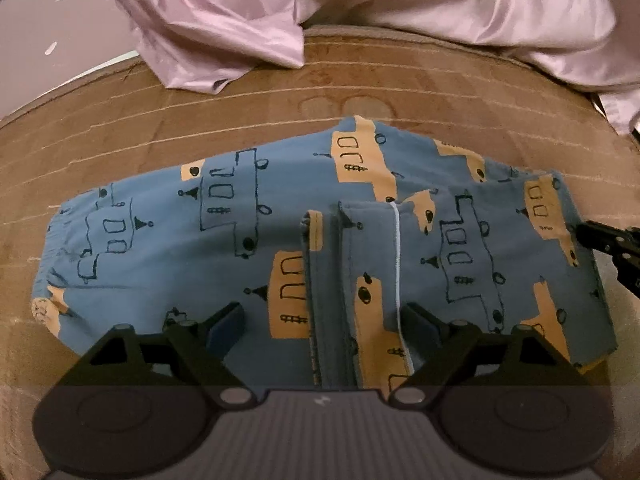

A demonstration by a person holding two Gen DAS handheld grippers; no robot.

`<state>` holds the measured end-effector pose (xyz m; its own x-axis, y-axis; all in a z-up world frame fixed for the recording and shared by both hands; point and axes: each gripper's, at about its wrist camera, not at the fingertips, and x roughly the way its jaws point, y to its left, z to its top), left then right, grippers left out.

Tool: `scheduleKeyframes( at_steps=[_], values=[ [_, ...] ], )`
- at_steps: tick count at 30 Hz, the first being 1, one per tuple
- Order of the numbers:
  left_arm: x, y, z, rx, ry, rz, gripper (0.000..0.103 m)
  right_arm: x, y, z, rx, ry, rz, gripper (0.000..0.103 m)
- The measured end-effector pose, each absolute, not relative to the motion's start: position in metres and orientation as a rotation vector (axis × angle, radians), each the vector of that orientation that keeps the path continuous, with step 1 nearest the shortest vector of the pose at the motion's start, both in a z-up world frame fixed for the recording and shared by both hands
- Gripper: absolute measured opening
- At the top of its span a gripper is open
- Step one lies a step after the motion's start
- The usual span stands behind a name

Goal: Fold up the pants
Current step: 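Open both grippers and withdraw them from the folded pants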

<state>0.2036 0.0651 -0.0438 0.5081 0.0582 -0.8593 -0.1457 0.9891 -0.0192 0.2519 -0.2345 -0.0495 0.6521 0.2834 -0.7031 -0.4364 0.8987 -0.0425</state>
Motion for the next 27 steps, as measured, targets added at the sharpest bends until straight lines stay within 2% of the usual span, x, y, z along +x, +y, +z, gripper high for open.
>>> scheduleKeyframes(
  at_steps=[3,5,9,11,15,16,18,19,22,24,26,27],
  values=[
    [0.209,0.038,-0.045,-0.081,1.025,0.115,0.092,0.253,-0.250,-0.056,-0.243,0.762,0.370,0.001],
    [0.210,0.033,-0.045,-0.075,1.038,0.113,0.092,0.248,-0.253,-0.059,-0.258,0.738,0.356,0.019],
    [0.208,0.051,-0.039,-0.051,1.103,0.094,0.092,0.237,-0.248,-0.050,-0.243,0.643,0.350,0.037],
    [0.202,0.074,-0.024,-0.075,1.140,0.070,0.092,0.227,-0.238,-0.043,-0.220,0.603,0.409,0.051],
    [0.180,0.123,0.023,-0.040,1.195,0.160,0.094,0.203,-0.200,-0.037,-0.236,0.559,0.525,0.056],
    [0.174,0.137,0.037,-0.038,1.181,0.177,0.096,0.197,-0.190,-0.036,-0.244,0.545,0.542,0.056],
    [0.157,0.158,0.056,-0.018,1.122,0.219,0.103,0.188,-0.170,-0.035,-0.254,0.536,0.582,0.064],
    [0.148,0.167,0.060,-0.016,1.075,0.246,0.103,0.185,-0.160,-0.036,-0.269,0.548,0.603,0.068],
    [0.135,0.186,0.051,-0.095,0.980,0.274,0.103,0.172,-0.143,-0.038,-0.315,0.557,0.639,0.068],
    [0.132,0.196,0.037,-0.173,0.942,0.295,0.103,0.166,-0.140,-0.037,-0.335,0.550,0.659,0.075],
    [0.123,0.203,0.020,-0.268,0.876,0.306,0.103,0.159,-0.141,-0.033,-0.345,0.540,0.681,0.092],
    [0.118,0.204,0.010,-0.303,0.836,0.303,0.103,0.157,-0.143,-0.031,-0.349,0.532,0.691,0.092]
  ],
)
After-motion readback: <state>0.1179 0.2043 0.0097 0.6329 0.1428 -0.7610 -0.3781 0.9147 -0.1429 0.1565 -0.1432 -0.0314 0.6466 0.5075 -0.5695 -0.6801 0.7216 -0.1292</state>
